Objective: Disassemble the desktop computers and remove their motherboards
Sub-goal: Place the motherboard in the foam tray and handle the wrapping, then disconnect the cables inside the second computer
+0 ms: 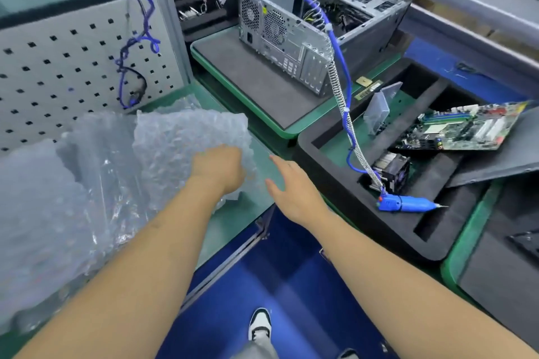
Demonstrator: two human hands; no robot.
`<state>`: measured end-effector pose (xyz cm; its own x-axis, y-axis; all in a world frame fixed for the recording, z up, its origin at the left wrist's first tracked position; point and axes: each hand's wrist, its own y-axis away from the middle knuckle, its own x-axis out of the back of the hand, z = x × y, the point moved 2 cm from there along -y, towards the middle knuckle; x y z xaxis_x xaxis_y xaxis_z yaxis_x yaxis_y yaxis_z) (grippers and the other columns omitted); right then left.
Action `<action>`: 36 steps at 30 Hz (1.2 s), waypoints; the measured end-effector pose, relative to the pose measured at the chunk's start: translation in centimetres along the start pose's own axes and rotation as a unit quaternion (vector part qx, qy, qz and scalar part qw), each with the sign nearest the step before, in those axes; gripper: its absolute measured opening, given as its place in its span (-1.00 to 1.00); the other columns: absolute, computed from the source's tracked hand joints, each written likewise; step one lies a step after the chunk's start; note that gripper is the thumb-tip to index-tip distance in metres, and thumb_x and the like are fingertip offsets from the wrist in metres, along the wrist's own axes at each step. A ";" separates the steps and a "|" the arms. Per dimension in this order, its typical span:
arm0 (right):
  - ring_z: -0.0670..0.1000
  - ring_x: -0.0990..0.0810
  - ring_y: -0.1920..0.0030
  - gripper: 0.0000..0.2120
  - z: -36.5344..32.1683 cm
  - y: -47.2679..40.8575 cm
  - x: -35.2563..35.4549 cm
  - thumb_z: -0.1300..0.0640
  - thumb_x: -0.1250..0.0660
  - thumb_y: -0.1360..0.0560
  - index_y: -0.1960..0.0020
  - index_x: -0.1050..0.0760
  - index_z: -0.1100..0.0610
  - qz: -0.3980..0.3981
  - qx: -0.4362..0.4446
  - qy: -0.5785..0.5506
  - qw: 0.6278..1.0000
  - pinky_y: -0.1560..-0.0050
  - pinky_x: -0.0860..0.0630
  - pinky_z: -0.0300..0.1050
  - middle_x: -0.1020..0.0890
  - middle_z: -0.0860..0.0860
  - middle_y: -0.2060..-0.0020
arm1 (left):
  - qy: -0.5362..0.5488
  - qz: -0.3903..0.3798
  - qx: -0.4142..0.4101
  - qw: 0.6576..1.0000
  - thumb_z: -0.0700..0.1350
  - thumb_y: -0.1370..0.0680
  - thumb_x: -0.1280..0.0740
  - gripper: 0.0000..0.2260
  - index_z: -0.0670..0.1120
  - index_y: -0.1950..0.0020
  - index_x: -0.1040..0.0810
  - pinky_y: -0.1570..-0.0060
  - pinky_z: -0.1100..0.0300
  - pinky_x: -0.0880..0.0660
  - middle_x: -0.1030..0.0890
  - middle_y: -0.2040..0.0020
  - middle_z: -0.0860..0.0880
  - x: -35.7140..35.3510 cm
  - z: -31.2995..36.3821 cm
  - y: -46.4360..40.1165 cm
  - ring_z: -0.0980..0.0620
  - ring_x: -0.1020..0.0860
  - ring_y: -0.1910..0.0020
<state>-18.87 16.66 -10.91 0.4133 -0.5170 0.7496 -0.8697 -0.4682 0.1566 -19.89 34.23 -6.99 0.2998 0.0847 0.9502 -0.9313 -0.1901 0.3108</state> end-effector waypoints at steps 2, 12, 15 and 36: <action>-0.02 -0.50 -0.18 -0.62 0.3 0.3 1.1 0.02 -0.21 -0.64 -0.45 -0.39 -0.01 0.004 -0.001 -0.035 0.999 -0.24 -0.46 0.00 -0.53 0.01 -0.23 | 0.001 -0.049 -0.066 0.997 -0.06 -0.59 -0.19 -0.90 -0.05 0.09 -0.37 0.16 0.09 -0.38 -0.51 0.07 -0.05 0.6 3.2 -0.2 -0.11 -0.48 0.12; 0.05 -0.30 0.36 -0.70 12.3 13.7 13.1 0.23 -0.27 -0.42 0.44 -0.29 0.03 0.074 -0.126 0.039 0.989 0.31 -0.34 0.00 -0.37 -0.04 0.52 | -0.023 -0.324 -0.305 0.895 -0.28 -0.54 -0.14 -0.82 -0.17 0.22 -0.46 0.38 0.22 -0.54 -0.60 0.22 -0.13 -0.1 27.7 4.8 -0.04 -0.56 0.39; 0.08 -0.32 0.35 -0.79 16.9 21.1 19.0 0.16 -0.28 -0.41 0.38 -0.36 0.10 0.183 -0.182 0.063 0.964 0.31 -0.33 0.01 -0.47 0.07 0.46 | -0.030 -0.254 -0.423 0.869 -0.29 -0.53 -0.15 -0.77 -0.11 0.31 -0.40 0.57 0.31 -0.37 -0.49 0.36 -0.06 1.3 37.5 7.9 -0.02 -0.47 0.44; 0.10 -0.59 -0.04 -0.69 44.2 36.9 46.6 0.19 -0.15 -0.61 -0.24 -0.59 0.16 0.285 -0.288 0.116 0.907 -0.06 -0.54 -0.04 -0.64 0.09 -0.12 | -0.016 0.153 -0.428 0.891 0.12 -0.62 -0.16 -0.58 0.00 -0.44 -0.44 -0.31 -0.03 -0.33 -0.51 -0.35 -0.01 4.1 68.8 4.3 -0.07 -0.42 -0.34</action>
<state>-19.79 -56.36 1.35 -0.1573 -0.3617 0.9189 -0.9488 0.3134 -0.0390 -8.41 -33.50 -0.24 -0.0016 0.1268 0.9919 -0.7827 0.6172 -0.0801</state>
